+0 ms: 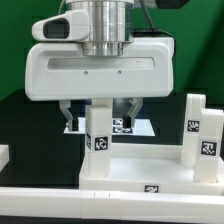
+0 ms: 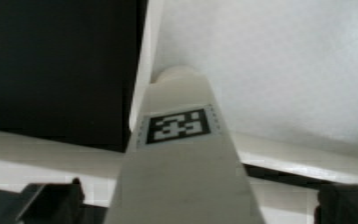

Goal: Assemble desk

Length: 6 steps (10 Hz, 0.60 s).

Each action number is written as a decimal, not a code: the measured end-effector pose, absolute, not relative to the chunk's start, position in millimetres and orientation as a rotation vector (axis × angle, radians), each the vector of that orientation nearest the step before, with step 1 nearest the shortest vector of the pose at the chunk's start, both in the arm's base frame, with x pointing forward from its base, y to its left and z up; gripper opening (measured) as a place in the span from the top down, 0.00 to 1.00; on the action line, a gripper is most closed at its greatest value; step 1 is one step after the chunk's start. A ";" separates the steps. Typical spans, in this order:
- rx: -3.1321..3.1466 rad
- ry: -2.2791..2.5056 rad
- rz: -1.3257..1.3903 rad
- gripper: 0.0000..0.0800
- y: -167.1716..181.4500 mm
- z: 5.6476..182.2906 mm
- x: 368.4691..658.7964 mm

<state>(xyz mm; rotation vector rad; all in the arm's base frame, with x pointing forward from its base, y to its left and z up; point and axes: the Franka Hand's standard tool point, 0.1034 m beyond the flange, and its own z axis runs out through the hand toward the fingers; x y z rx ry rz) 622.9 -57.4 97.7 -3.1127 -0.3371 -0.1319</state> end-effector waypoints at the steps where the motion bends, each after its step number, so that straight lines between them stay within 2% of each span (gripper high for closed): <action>1: -3.106 -0.408 -0.132 0.19 -58.4 97.6 622.8; 2: -3.107 -0.393 -0.132 0.33 -58.1 97.5 622.8; 3: -3.107 -0.393 -0.132 0.51 -58.2 97.5 622.8; 4: -3.107 -0.393 -0.132 0.51 -58.3 97.4 622.7; 5: -3.107 -0.393 -0.132 0.64 -58.3 97.4 622.7; 6: -3.108 -0.378 -0.132 0.64 -58.4 97.4 622.7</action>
Offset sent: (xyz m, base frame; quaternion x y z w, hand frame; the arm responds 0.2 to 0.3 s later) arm 0.0000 0.0000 0.0000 0.0000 0.0000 0.0000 1.0000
